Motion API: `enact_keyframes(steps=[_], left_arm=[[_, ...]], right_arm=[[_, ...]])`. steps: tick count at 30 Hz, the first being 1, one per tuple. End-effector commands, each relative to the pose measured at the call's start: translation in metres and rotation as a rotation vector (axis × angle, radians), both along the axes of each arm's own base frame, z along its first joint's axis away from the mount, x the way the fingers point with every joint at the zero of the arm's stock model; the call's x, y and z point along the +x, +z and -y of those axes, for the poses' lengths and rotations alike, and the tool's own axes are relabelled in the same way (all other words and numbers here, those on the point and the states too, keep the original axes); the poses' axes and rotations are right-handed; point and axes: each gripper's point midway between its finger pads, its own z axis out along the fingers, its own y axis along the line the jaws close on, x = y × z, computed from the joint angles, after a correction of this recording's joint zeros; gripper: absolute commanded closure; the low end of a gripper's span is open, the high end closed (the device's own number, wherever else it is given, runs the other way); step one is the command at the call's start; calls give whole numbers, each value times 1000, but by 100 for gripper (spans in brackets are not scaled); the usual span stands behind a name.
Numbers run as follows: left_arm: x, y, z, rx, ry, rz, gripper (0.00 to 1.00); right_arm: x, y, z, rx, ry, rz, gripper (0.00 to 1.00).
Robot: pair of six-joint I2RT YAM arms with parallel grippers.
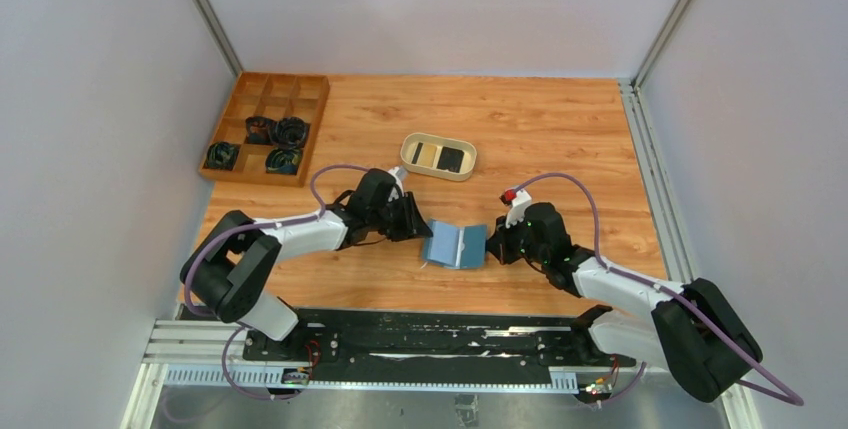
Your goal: Take the credit cards out of the card holder
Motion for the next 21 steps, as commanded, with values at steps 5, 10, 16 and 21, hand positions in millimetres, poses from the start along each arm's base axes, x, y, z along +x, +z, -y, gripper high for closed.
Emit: enact_keyframes(steps=[5, 10, 16, 21], left_arm=[[1, 5, -1, -7, 15, 30, 67], [0, 4, -1, -5, 17, 28, 81], [0, 3, -2, -7, 18, 31, 100], [0, 6, -1, -24, 9, 58, 100]], right_arm=[[1, -1, 3, -2, 0, 7, 100], [1, -1, 3, 0, 3, 7, 100], [1, -2, 3, 0, 6, 4, 100], [2, 2, -1, 5, 17, -9, 86]])
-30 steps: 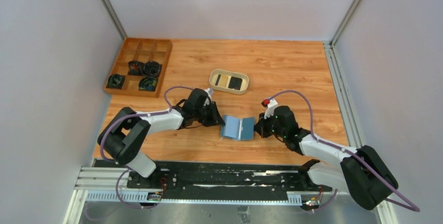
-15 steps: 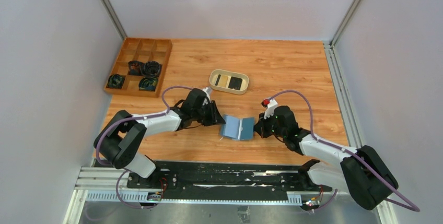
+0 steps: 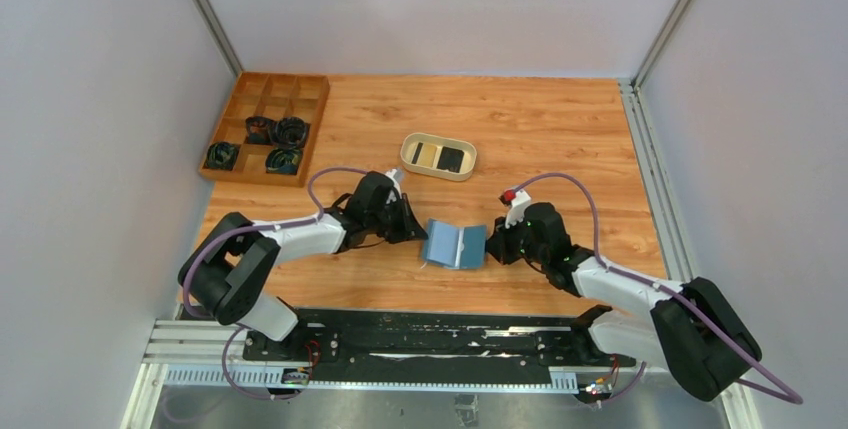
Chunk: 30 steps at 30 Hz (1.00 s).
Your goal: Take the credit cards out of the card holder
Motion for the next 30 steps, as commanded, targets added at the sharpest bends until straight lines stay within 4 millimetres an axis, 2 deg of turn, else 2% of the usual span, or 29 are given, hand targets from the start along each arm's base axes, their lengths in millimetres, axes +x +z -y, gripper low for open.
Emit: enact_keyframes(steps=[1, 4, 6, 8, 9, 10, 13, 15, 20, 24, 30], left_arm=[[1, 9, 3, -27, -9, 53, 100], [2, 12, 3, -27, -17, 74, 100], [3, 15, 2, -29, -19, 90, 100], [3, 19, 2, -31, -19, 102, 100], [4, 19, 1, -30, -19, 107, 100], [4, 20, 2, -30, -18, 110, 100], [5, 19, 1, -26, -13, 109, 100], [6, 19, 0, -23, -3, 113, 100], [8, 23, -3, -23, 23, 127, 100], [7, 21, -7, -18, 46, 121, 100], [3, 19, -11, -16, 54, 120, 100]], right_arm=[[2, 4, -1, 0, 12, -12, 77], [9, 28, 1, 2, -18, 6, 64], [15, 59, 8, 8, -65, 66, 51], [22, 97, 10, 40, -101, 143, 30], [22, 111, 11, 44, -108, 160, 25], [24, 129, 11, 35, -121, 182, 24], [25, 139, 6, -49, -123, 168, 24], [29, 141, -4, -92, -121, 158, 23], [35, 117, -43, -151, -89, 101, 23], [39, 87, -67, -156, -99, -2, 24], [44, 71, -97, -161, -72, -19, 25]])
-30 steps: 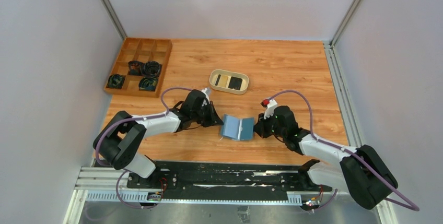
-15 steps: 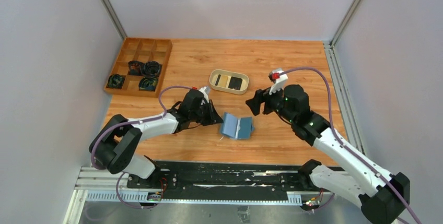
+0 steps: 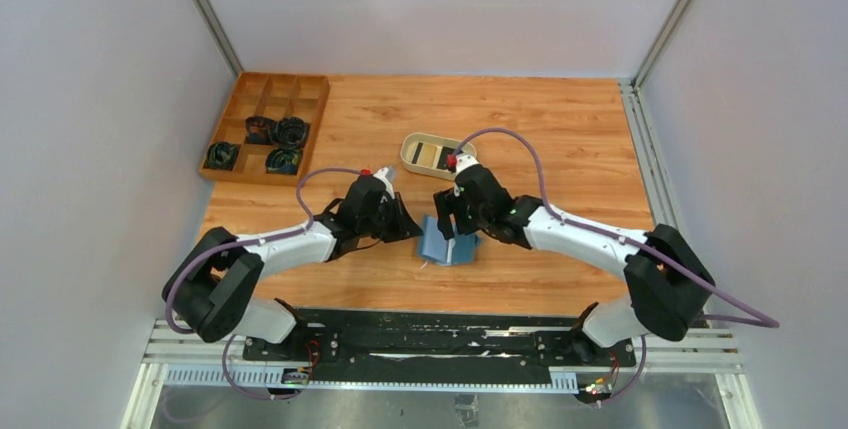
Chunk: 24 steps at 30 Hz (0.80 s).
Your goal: Take the credit cards out of the card holder
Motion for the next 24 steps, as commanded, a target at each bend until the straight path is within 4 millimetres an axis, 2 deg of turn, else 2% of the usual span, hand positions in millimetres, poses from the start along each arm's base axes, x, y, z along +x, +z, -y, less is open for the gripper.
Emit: enact_keyframes(steps=[1, 6, 12, 19, 24], left_arm=[[-1, 4, -1, -9, 13, 22, 100], [-3, 1, -3, -5, 15, 18, 100], [-3, 3, -4, -5, 19, 24, 100], [-3, 2, -4, -3, 22, 24, 100], [-2, 2, -8, 9, 40, 30, 100]], right_arm=[[11, 17, -28, 40, -5, 43, 26], [13, 10, -41, 16, 19, 35, 26], [9, -11, -45, -31, 34, 3, 26], [4, -31, -44, -81, 41, -20, 28], [0, -36, -33, -123, 44, -15, 28]])
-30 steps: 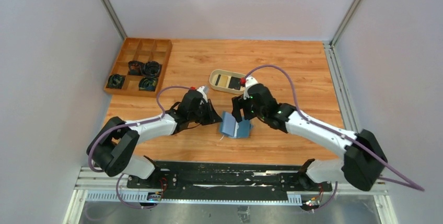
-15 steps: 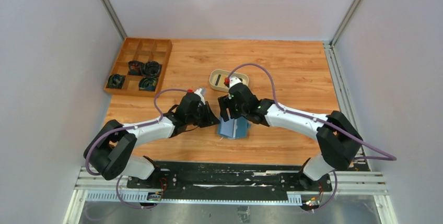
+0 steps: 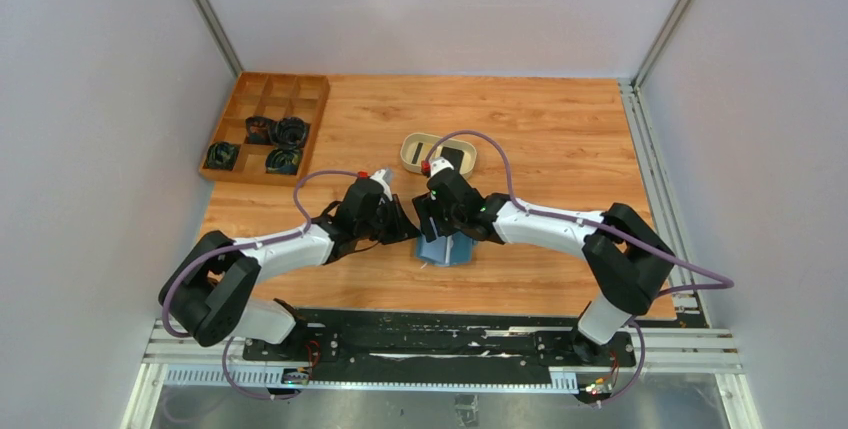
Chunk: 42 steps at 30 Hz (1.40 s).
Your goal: Take the credit cards out of the card holder
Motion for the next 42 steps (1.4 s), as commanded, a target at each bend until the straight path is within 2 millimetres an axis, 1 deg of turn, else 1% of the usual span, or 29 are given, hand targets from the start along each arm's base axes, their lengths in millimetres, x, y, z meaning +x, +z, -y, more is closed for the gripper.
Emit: enact_keyframes(steps=[1, 5, 10, 12, 14, 20, 23, 26, 30, 33, 34, 35, 36, 37, 38, 40, 41, 42], left_arm=[[2, 5, -3, 3, 20, 33, 100], [4, 8, -2, 3, 25, 42, 100], [5, 10, -2, 2, 24, 46, 100], [5, 9, -3, 8, 29, 46, 100], [5, 10, -6, 18, 36, 49, 100], [5, 10, -16, 54, 70, 61, 100], [5, 9, -20, 65, 83, 63, 100], [5, 8, -21, 70, 85, 64, 100], [4, 4, -20, 76, 80, 52, 100], [3, 3, -22, 79, 84, 48, 100], [3, 2, -23, 82, 88, 48, 100], [2, 1, -24, 85, 90, 47, 100], [2, 0, -25, 89, 96, 49, 100], [2, -1, -27, 93, 99, 51, 100], [2, -3, -28, 100, 103, 49, 100], [2, -7, -31, 120, 108, 48, 100], [2, -10, -34, 139, 115, 47, 100], [2, -14, -37, 157, 121, 45, 100]], right_arm=[[-7, -8, 14, -69, -1, 10, 28], [-11, -14, 25, -106, 0, 9, 28], [-13, -17, 28, -118, 2, 6, 28], [-14, -20, 33, -140, 3, 5, 28], [-15, -23, 42, -174, 1, 13, 28], [-27, -35, 79, -276, -14, 20, 27], [-31, -34, 96, -315, -31, 29, 27], [-32, -27, 103, -307, -34, 46, 26], [-29, -20, 99, -296, -30, 53, 25], [-28, -9, 89, -239, -22, 58, 25], [-28, 0, 83, -188, -16, 72, 25], [-29, 4, 76, -143, -3, 78, 25], [-30, 15, 68, -80, 11, 89, 25], [-34, 20, 59, -26, 40, 86, 25], [-38, 29, 48, 40, 80, 89, 26], [-52, 40, 26, 148, 185, 65, 26], [-59, 40, 19, 177, 229, 42, 27], [-61, 42, 12, 201, 266, 41, 27]])
